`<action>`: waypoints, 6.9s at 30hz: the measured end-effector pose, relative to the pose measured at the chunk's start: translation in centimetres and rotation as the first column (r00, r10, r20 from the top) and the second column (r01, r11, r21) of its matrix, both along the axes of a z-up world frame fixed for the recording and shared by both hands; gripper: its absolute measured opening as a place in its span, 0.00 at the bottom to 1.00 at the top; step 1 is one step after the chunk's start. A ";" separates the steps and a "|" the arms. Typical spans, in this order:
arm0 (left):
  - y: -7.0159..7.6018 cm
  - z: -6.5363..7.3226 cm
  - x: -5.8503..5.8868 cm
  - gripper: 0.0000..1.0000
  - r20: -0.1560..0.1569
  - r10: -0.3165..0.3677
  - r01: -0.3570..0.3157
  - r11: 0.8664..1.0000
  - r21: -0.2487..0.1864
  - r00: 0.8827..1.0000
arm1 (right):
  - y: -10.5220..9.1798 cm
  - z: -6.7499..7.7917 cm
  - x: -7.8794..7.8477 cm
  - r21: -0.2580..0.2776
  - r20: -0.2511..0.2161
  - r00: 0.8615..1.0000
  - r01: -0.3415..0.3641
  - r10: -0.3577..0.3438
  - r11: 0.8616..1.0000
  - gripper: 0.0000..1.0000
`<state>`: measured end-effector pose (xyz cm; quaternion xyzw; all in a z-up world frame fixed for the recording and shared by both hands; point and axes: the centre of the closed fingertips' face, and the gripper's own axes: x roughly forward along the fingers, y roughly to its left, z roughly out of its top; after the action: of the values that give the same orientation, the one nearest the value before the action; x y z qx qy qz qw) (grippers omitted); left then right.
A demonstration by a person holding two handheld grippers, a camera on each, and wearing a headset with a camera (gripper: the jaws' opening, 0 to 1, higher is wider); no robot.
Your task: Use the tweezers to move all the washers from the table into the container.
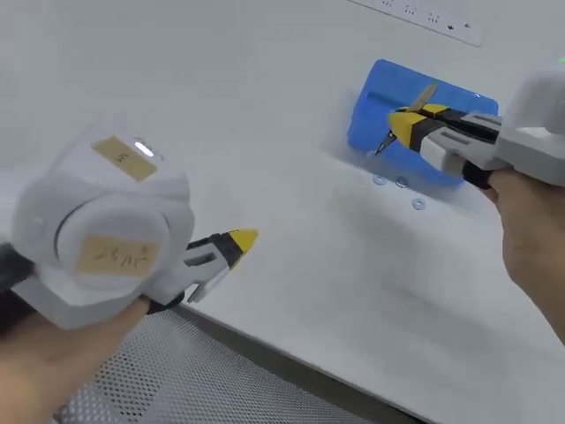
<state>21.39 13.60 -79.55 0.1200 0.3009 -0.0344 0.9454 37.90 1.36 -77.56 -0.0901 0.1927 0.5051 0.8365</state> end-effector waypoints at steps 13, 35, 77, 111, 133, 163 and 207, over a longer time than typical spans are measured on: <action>0.0 -0.2 0.0 0.82 -0.009 -0.004 0.004 1.000 0.002 1.000 | 0.6 2.6 2.9 0.056 0.046 0.998 0.031 -0.034 0.998 0.01; 0.0 -0.3 0.0 0.81 -0.018 -0.008 0.008 1.000 0.010 1.000 | 1.0 -1.9 5.9 0.006 0.018 0.996 0.088 -0.088 0.996 0.02; -0.1 -0.8 -0.2 0.80 -0.046 -0.018 0.019 0.999 0.031 0.999 | 1.9 -3.1 5.9 -0.016 -0.022 0.997 0.074 -0.074 0.997 0.03; -0.1 -1.0 -0.2 0.80 -0.053 -0.024 0.026 0.999 0.038 0.998 | 1.2 2.5 4.5 0.106 0.024 0.996 0.087 -0.089 0.991 0.03; -0.2 -1.0 -0.3 0.80 -0.058 -0.027 0.029 0.999 0.043 0.998 | -0.5 3.2 1.3 0.192 -0.050 0.995 0.098 -0.091 0.976 0.02; -0.3 -1.2 -0.3 0.79 -0.073 -0.035 0.039 0.998 0.050 0.997 | -1.7 -2.7 -1.1 0.099 -0.055 0.995 0.083 -0.078 0.992 0.03; -0.8 -1.4 -0.4 0.78 -0.080 -0.062 0.065 0.997 0.044 0.995 | -0.7 -4.1 -0.8 0.005 0.013 0.994 0.113 -0.113 0.994 0.02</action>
<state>20.95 12.81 -80.98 0.1502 0.3348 -0.0622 0.9282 37.07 0.68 -81.64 -0.0807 0.1911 0.4568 0.8650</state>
